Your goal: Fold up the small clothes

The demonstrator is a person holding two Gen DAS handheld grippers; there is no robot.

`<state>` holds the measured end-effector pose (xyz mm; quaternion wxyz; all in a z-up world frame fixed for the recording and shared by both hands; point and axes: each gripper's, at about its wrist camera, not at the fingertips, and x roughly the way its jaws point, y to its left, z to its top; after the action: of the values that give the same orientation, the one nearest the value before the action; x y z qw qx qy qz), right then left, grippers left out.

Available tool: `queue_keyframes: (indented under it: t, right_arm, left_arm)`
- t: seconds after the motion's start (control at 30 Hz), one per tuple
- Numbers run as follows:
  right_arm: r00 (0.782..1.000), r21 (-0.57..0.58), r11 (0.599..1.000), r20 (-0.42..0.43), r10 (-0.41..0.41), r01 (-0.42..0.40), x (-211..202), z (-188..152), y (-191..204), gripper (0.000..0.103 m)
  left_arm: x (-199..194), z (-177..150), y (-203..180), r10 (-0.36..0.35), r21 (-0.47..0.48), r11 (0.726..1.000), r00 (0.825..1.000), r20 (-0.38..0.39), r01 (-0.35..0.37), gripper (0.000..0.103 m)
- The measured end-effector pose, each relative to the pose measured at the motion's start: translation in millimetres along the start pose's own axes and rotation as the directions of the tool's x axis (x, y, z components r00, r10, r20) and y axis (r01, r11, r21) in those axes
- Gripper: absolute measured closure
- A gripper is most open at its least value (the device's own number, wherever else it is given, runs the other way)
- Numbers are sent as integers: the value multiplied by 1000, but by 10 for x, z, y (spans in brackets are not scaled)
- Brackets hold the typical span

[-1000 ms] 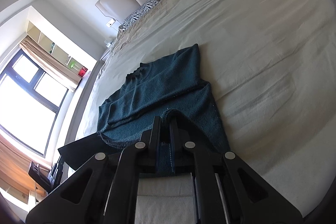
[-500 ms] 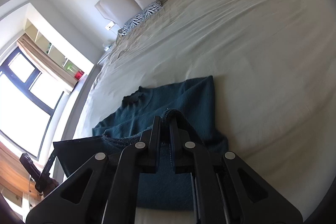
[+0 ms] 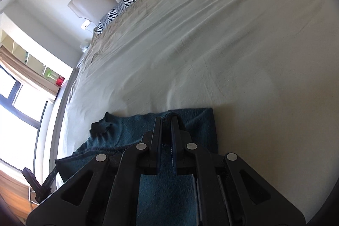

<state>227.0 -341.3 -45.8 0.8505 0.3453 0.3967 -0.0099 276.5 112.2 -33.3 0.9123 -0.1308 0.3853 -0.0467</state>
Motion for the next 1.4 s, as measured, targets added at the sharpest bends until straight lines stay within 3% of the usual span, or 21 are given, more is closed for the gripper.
queue_keyframes:
  t: [0.03, 0.1, 0.13, 0.17, 0.2, 0.23, 0.27, 0.4, 0.57, 0.63, 0.7, 0.8, 1.0, 1.13, 1.27, 1.4]
  right_arm:
    - [1000, 11, 1000, -5, -6, 6, 68, 20, -27, 96]
    - [998, 33, 998, -32, -53, 54, 241, 51, -112, 94]
    - [996, 42, 996, -45, -75, 77, 291, 55, -153, 87]
    - [996, 57, 995, -50, -80, 83, 321, 52, -202, 82]
    - [996, 78, 994, -46, -72, 76, 317, 44, -258, 68]
    - [997, 96, 993, -36, -66, 69, 287, 33, -302, 48]
    - [998, 116, 991, -16, -63, 64, 236, 10, -351, 41]
    - [998, 120, 991, 22, -58, 55, -15, -102, -467, 38]
    - [994, -77, 992, -20, -106, 105, -220, -383, -262, 43]
    - [989, -173, 975, -35, -147, 138, -267, -559, -123, 48]
    - [985, -244, 958, -47, -168, 152, -309, -753, 5, 49]
    - [973, -304, 931, -50, -226, 200, -311, -943, 74, 54]
    - [964, -300, 926, -58, -259, 231, -334, -1180, -86, 74]
    - [962, -324, 914, -40, -271, 244, -406, -1241, -55, 96]
    - [961, -324, 911, -15, -275, 256, -503, -1306, -45, 98]
    - [968, -270, 933, -13, -251, 239, -575, -1340, -127, 98]
  left_arm:
    - [75, -3, 8, 4, -4, 1000, 1000, -20, -4, 92]
    - [184, -14, 33, -13, -19, 1000, 998, -59, 12, 66]
    - [175, -21, 39, -20, -23, 1000, 998, -57, 18, 58]
    - [142, -17, 50, -20, -26, 999, 999, -44, 19, 44]
    - [71, -22, 65, -16, -31, 999, 1000, -19, 16, 31]
    - [8, -25, 74, -9, -36, 999, 1000, 0, 9, 26]
    - [-81, -34, 99, 1, -46, 999, 1000, 23, 0, 23]
    - [-305, -124, 157, -26, -65, 997, 999, 37, 29, 23]
    - [-571, -420, 101, -48, -29, 998, 998, 27, 49, 25]
    - [-636, -566, 73, -48, -9, 999, 999, 13, 48, 29]
    - [-648, -705, 60, -58, -4, 998, 998, -18, 58, 39]
    - [-633, -879, 88, -65, -27, 998, 996, -57, 64, 47]
    - [-637, -1070, 132, -57, -43, 998, 995, -85, 53, 62]
    - [-644, -1099, 101, -56, -22, 998, 994, -94, 54, 76]
    - [-621, -1086, 66, -48, 3, 999, 993, -104, 48, 85]
    - [-584, -1040, 86, -54, 9, 998, 991, -121, 56, 87]
